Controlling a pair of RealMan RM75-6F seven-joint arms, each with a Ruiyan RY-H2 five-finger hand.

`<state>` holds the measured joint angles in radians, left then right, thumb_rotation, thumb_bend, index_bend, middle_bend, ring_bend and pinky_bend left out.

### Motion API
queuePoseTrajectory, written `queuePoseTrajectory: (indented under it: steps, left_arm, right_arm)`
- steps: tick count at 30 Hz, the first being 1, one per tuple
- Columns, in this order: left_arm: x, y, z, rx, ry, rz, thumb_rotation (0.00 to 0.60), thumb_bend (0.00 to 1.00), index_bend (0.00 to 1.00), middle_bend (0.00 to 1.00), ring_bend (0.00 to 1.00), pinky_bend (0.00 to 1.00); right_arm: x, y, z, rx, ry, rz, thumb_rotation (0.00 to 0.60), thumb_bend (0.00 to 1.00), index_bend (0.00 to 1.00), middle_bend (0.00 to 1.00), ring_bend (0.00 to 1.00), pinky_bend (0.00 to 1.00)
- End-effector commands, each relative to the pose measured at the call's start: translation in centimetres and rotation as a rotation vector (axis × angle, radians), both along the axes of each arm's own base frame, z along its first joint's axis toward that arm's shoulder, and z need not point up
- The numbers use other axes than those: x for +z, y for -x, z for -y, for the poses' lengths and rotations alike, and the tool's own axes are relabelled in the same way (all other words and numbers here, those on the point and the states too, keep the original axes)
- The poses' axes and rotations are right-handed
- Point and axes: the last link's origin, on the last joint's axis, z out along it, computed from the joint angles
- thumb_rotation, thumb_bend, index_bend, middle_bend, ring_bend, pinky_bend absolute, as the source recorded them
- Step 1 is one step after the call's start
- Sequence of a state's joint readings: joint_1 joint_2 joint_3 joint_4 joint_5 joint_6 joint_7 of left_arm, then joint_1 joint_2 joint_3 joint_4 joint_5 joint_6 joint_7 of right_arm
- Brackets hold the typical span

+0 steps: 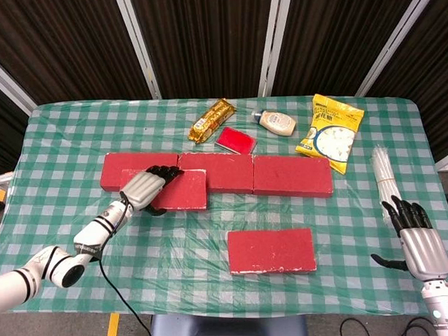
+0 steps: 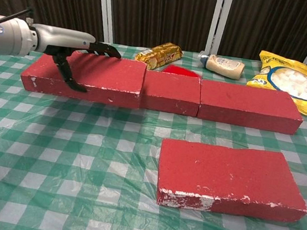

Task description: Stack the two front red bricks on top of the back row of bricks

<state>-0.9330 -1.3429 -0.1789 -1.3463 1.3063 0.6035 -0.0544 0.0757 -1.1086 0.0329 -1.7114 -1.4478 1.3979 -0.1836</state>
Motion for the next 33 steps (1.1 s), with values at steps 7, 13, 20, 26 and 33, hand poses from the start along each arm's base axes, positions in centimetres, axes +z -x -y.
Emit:
queuePoseTrajectory:
  steps: [7,13,20,26,33]
  left_arm:
    - [-1.1,-3.0,-4.8,0.071,0.027,0.05,0.6,0.36,0.0,0.49,0.49,0.59]
    - [-1.8,-3.6,-6.1,0.092,0.049,0.063,0.6,0.36,0.0,0.49,0.5,0.59]
    - [-2.8,-3.6,-7.1,0.08,0.05,0.034,0.6,0.36,0.0,0.49,0.5,0.58]
    - [-3.0,-3.7,-7.8,0.074,0.047,0.018,0.6,0.36,0.0,0.51,0.5,0.57]
    - [-2.9,-3.8,-8.3,0.06,0.047,0.016,0.6,0.35,0.0,0.51,0.5,0.55]
  right_arm:
    - [-0.3,0.7,0.8,-0.058,0.025,-0.041,0.463,0.04,0.0,0.0,0.0,0.0]
    - [-0.4,0.9,1.1,-0.075,0.033,-0.049,0.462,0.04,0.0,0.0,0.0,0.0]
    - [-0.4,0.9,1.1,-0.08,0.033,-0.052,0.463,0.04,0.0,0.0,0.0,0.0]
    - [-0.5,1.0,1.2,-0.085,0.033,-0.058,0.462,0.04,0.0,0.0,0.0,0.0]
    - [-0.7,1.0,1.4,-0.091,0.03,-0.064,0.463,0.04,0.0,0.0,0.0,0.0]
